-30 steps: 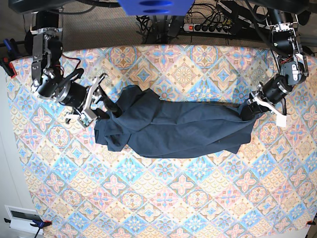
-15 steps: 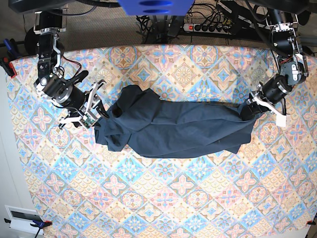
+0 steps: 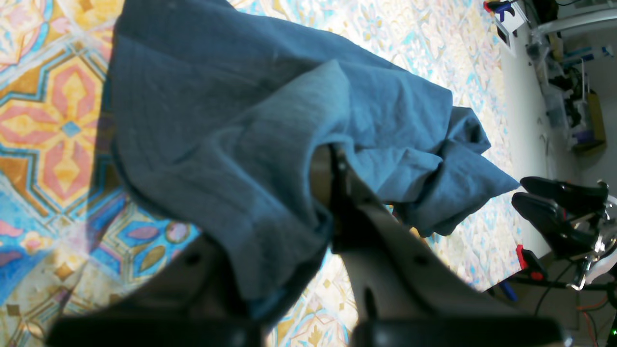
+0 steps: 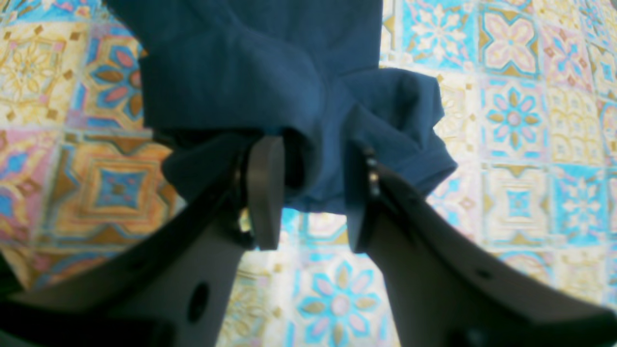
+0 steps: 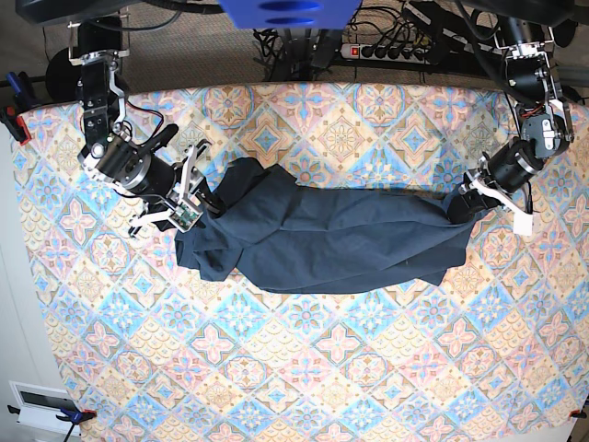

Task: Layout the t-shirt on the table in an organized manner, then fold the t-shirt properly
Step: 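Grasp the shirt end with the right gripper while left holds the other end, then lift the shirt high with both grippers and shake it out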

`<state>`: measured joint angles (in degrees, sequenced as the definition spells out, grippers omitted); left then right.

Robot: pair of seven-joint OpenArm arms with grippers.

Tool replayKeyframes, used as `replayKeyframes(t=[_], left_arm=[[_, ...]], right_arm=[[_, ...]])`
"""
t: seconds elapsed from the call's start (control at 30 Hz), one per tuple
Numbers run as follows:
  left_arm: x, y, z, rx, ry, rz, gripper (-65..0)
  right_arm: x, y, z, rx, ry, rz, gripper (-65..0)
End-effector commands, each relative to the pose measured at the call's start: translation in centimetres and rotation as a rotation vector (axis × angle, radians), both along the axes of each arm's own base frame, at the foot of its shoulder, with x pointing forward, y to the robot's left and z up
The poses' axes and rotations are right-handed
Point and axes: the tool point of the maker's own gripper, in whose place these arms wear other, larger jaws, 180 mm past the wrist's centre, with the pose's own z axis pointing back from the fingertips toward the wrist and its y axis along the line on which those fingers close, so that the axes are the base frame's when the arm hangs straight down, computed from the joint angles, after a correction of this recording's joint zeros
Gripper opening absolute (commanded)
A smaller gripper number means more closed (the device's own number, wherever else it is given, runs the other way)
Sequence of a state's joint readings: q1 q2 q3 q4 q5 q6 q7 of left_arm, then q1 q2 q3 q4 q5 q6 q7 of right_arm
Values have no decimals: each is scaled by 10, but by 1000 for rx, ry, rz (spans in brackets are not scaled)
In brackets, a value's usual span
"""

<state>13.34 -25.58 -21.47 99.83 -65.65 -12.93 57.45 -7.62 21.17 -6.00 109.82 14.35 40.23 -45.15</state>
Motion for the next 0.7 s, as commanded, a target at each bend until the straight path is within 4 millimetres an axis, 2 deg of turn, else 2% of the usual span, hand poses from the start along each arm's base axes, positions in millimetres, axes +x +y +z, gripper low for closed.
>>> replayKeyframes(t=[0.0,0.1,0.3,0.47,0.67], left_arm=[[6,3,15,3,-51,-1,-650],[6,3,15,3,-51,-1,-650],[6,3,15,2,-52,-1,-650],[6,3,16,0,-52,-1,-650],[6,3,15,0,-52,-1,-650]], right_arm=[[7,-1,12,5,-44,5,-450],[7,-2,11,0,-42,2,-450],[6,-9,-7,-2,10,-20,-450],[6,-10,-9,0,15,-22,-450],[13,4,1,28,-25,16,-450]])
